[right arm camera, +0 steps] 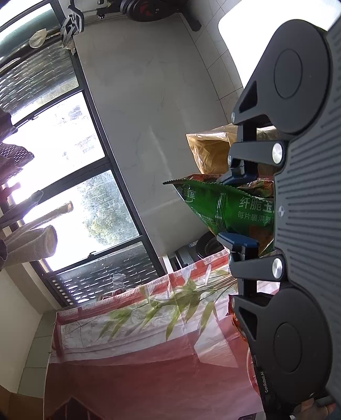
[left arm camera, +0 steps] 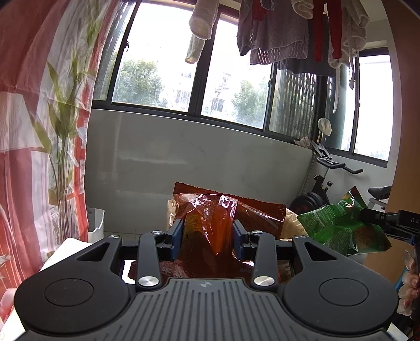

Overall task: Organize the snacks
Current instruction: 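Lift and carry the orange and green bags over the box, then open both grippers to drop the bags into the box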

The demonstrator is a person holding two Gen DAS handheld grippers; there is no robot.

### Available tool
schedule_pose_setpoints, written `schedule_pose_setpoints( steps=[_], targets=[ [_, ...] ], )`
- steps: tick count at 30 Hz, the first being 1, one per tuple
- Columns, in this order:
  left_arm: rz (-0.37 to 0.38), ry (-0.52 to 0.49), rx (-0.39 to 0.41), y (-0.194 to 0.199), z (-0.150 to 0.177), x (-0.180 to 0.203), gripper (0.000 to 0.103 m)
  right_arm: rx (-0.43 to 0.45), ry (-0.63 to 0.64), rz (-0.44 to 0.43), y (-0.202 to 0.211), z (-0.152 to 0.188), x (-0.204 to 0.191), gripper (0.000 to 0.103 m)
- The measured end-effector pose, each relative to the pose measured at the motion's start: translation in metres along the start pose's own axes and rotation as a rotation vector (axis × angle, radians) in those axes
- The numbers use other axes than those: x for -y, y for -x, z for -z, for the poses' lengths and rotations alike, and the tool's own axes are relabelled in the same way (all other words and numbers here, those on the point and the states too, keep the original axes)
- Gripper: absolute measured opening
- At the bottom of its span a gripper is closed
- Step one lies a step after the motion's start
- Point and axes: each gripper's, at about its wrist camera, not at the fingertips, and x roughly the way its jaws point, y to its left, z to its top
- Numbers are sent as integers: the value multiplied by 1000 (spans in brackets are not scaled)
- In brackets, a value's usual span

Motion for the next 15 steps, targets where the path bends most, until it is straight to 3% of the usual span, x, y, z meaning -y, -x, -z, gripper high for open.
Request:
schedule_pose_setpoints(
  steps=[8,15],
  targets=[
    [15,-48,56,-33,-29,13,41,67,74,-19,-19,-28,-4,40],
    [1,-87,25,-113,-46,31,41,66,174,10,-82,-45,-1,40]
  ],
)
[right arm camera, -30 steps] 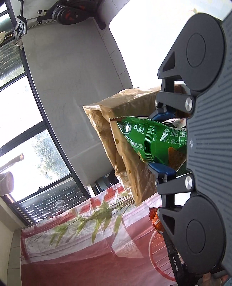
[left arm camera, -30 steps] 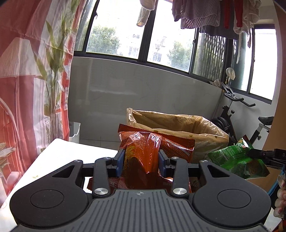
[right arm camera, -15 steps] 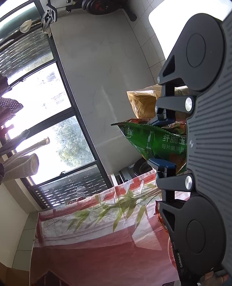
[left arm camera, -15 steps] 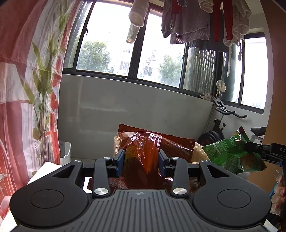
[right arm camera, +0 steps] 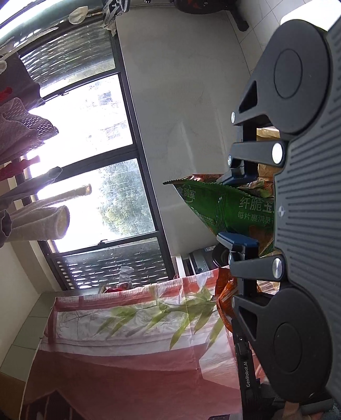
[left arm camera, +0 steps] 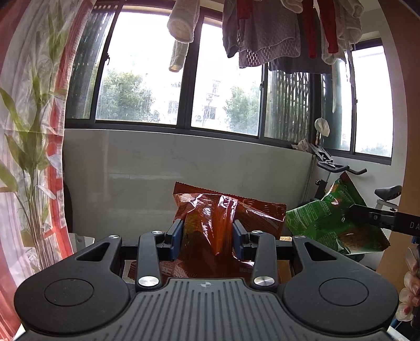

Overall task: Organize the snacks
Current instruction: 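Open both grippers to drop the bags into the box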

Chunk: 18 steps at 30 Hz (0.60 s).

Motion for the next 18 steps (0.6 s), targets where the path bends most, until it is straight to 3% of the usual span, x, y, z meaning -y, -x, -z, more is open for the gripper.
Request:
schedule_pose_setpoints(
  steps=[6,9,12,14,18],
  targets=[
    [-43,-37,-115,-66,17,12,41,-89,67,80,-63,16,9,40],
    [-22,-50,-213,-91,32,16,45,-166,77,112,-87,31,12,40],
    [-12,-76,-304,-105,45,18,66,-265,59,154,-106,48,17,44],
    [-5,-74,-292,-100,47,15,68,-311,38,172,-110,54,20,66],
    [16,-10,-275,-85,43,-3,69,-286,38,145,-94,54,19,69]
  ],
)
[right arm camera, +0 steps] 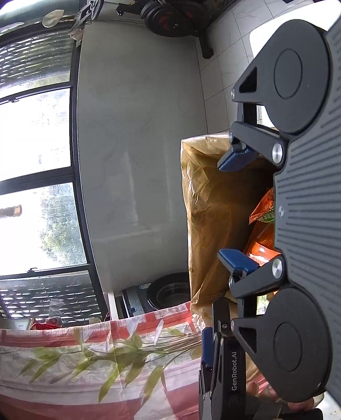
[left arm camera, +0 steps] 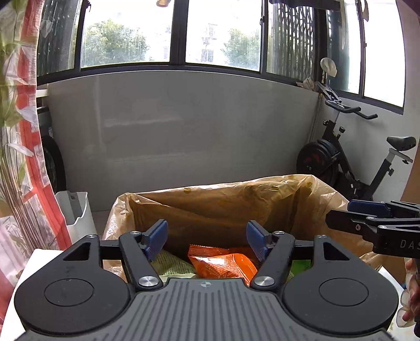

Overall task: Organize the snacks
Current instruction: 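Open both grippers to drop the bags into the box, then grasp the cracker pack with left gripper while right grasps the red pouch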

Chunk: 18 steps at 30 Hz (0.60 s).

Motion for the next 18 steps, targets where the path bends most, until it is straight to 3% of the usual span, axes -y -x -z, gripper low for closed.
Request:
schedule_pose_setpoints(
  steps=[4,11,18],
  targets=[
    [23,55,27,30,1,-14,69,35,-9,-10,24,3,-3,71],
    [13,54,56,89,19,-28,69,123,-19,-42,72,22,-21,95],
    [-35,92,31,129,60,-44,69,124,-18,2,99,61,-37,98]
  ],
)
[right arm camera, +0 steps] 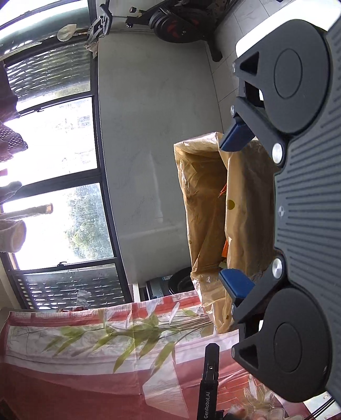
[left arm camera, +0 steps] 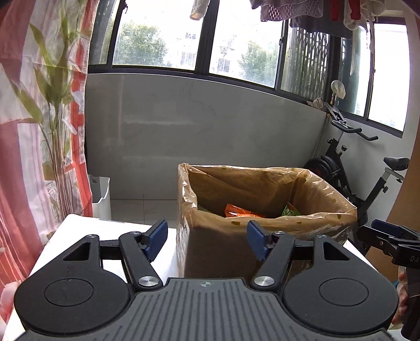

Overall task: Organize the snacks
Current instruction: 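Grasp the cracker pack with left gripper while right grasps the red pouch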

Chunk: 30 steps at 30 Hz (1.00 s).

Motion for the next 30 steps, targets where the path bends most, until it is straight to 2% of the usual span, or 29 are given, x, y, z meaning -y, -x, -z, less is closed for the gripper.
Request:
schedule_pose_setpoints(
  steps=[5,9,14,17,24,30],
  targets=[
    [-10,46,-78,6,39,-9,68,-96,2,-11,7,39,0,97],
    [-28,87,-165,2,75,-15,68,-261,-33,-11,8,76,5,93],
    [-40,148,-226,2,107,-19,68,-453,-124,5,8,113,8,77],
    [-33,172,-257,1,120,-20,68,-542,-199,-15,10,130,11,76],
    [-23,212,-312,-4,135,-26,67,-632,-221,-8,2,148,5,74],
    [-14,212,-327,-8,140,-22,67,-612,-179,4,-12,149,4,74]
  ],
)
